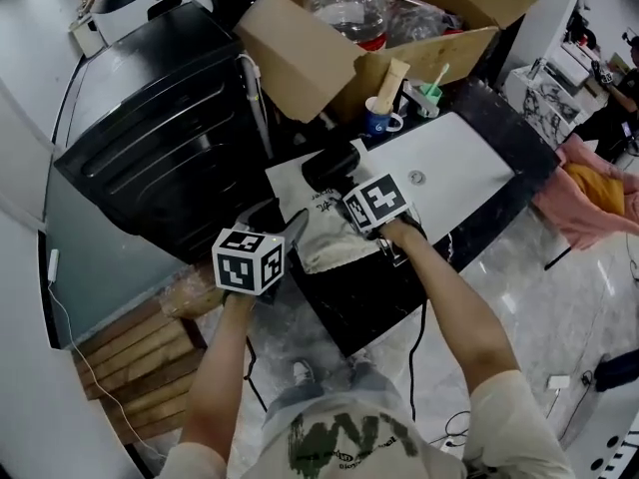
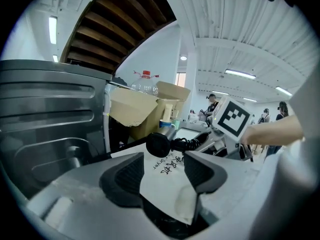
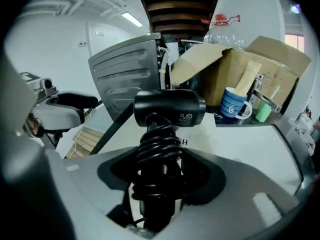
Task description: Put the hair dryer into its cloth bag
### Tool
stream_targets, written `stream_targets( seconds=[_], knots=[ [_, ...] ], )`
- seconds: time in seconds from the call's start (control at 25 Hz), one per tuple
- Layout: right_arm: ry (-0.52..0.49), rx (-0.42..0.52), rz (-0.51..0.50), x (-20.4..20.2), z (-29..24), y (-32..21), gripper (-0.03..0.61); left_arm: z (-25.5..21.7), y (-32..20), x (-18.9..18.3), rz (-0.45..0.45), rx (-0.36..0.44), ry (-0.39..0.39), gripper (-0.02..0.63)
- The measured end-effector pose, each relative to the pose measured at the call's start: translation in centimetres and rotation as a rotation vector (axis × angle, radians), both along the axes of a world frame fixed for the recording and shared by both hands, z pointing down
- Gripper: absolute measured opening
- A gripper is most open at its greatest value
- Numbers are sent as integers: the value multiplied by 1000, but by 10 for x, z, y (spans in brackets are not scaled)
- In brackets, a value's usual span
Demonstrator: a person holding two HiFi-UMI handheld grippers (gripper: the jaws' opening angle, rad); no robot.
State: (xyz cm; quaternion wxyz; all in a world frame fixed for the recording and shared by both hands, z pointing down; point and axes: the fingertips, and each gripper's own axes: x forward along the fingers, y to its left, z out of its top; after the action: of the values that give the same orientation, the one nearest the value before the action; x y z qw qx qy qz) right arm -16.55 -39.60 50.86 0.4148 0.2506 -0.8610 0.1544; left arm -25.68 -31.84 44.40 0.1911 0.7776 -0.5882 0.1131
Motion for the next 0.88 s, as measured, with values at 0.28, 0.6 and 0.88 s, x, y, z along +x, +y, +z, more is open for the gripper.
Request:
stream_targets(
  seconds=[0.28,0.6,0.88],
  knots=[
    [-18,29,91,24,-17,18,259,-4,-2,16,119,14,-6,262],
    [-55,57,203,48,-38,47,259,-8,7,38,263,27,-19,262],
    [-47,63,285,70,-43,76,259,-7,18,59,396,31,-47,262]
  ],
)
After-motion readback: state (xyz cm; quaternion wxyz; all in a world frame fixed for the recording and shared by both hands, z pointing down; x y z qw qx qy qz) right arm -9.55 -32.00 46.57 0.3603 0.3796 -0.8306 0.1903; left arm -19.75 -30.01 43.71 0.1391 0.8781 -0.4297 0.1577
